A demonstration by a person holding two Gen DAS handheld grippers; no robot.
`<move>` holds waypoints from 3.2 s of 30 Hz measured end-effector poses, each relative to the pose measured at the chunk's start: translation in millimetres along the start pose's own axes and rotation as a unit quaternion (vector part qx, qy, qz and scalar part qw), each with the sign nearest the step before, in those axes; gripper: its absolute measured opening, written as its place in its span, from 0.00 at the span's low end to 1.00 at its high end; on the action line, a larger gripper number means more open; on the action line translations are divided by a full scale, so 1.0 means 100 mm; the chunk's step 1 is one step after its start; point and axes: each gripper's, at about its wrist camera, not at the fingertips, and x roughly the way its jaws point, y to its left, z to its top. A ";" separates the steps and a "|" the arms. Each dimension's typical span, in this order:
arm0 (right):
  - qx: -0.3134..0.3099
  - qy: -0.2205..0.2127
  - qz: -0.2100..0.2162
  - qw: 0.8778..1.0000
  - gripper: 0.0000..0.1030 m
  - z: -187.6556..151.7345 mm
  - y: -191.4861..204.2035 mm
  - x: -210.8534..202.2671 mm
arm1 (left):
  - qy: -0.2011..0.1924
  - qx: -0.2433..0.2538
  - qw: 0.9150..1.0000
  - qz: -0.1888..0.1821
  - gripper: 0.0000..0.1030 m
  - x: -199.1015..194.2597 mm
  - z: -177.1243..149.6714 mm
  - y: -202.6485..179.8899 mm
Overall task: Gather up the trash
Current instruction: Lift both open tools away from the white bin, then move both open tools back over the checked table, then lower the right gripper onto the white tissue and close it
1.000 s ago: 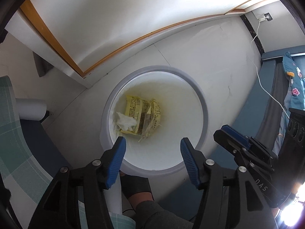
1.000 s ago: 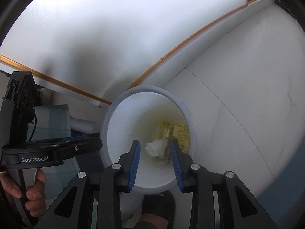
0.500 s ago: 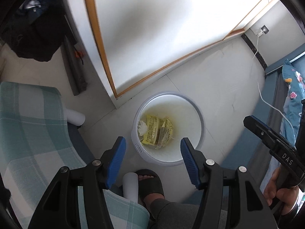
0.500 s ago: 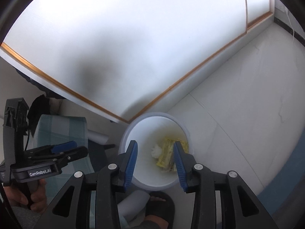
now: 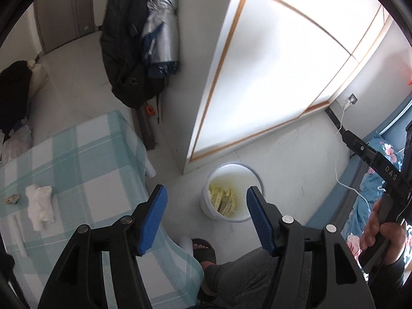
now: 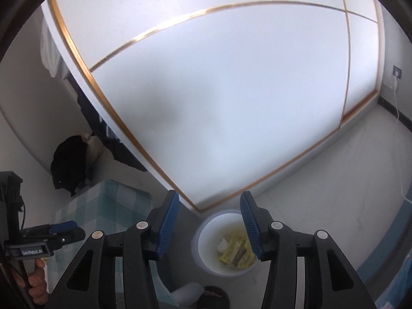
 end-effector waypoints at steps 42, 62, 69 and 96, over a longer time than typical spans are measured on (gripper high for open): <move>-0.243 0.017 0.183 0.952 0.88 -0.99 3.70 0.40 | -0.245 -0.226 0.920 0.206 0.91 -1.53 -1.08 2.81; -0.271 0.162 0.156 0.936 0.87 -1.29 4.00 1.86 | -0.191 -0.253 0.924 0.213 0.91 -1.29 -1.09 3.21; -0.241 0.230 0.149 0.931 0.77 -1.43 3.96 2.24 | -0.163 -0.261 0.929 0.205 0.91 -1.16 -1.06 3.29; -0.248 0.279 0.163 0.913 0.06 -1.55 3.89 2.31 | -0.122 -0.297 0.918 0.234 0.91 -0.98 -1.11 3.53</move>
